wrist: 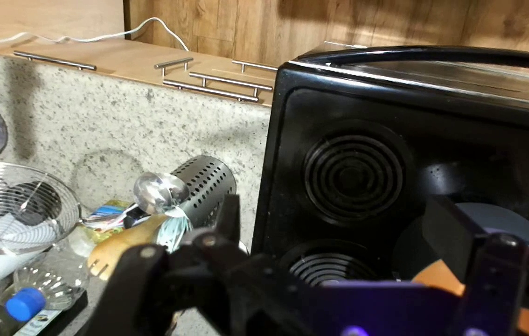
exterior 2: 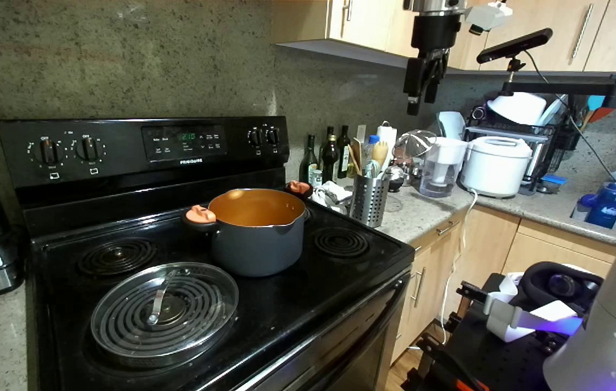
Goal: Cover the pot with the lid on the stove
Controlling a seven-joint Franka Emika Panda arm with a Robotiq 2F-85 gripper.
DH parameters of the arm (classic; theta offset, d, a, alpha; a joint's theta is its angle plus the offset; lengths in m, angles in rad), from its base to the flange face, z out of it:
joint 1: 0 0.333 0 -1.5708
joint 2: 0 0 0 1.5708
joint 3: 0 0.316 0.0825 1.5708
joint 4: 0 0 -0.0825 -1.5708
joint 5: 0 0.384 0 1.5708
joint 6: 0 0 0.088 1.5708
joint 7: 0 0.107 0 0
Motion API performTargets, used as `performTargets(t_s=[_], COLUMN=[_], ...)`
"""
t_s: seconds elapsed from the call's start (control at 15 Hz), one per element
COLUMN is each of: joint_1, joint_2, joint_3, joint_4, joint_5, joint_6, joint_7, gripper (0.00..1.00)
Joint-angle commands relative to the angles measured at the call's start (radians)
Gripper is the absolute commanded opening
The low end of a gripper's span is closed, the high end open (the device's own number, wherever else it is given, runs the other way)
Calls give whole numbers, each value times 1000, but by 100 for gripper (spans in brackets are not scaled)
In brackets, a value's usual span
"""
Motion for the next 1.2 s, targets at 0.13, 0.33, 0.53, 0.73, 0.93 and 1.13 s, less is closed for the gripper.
performTargets(t_s=[0.13,0.33,0.53,0.73,0.93,1.13], joint_1=[89,164,232,273,270,260], joint_2=[32,35,45,61,61,61], joint_3=[26,44,70,105,110,109], joint_4=[2,-17,-37,-50,-42,-42], joint_5=[16,23,26,4,14,3], joint_6=[7,15,19,17,-1,-9], joint_7=[-82,-177,-255,-284,-261,-254], gripper=[100,100,100,100,100,100])
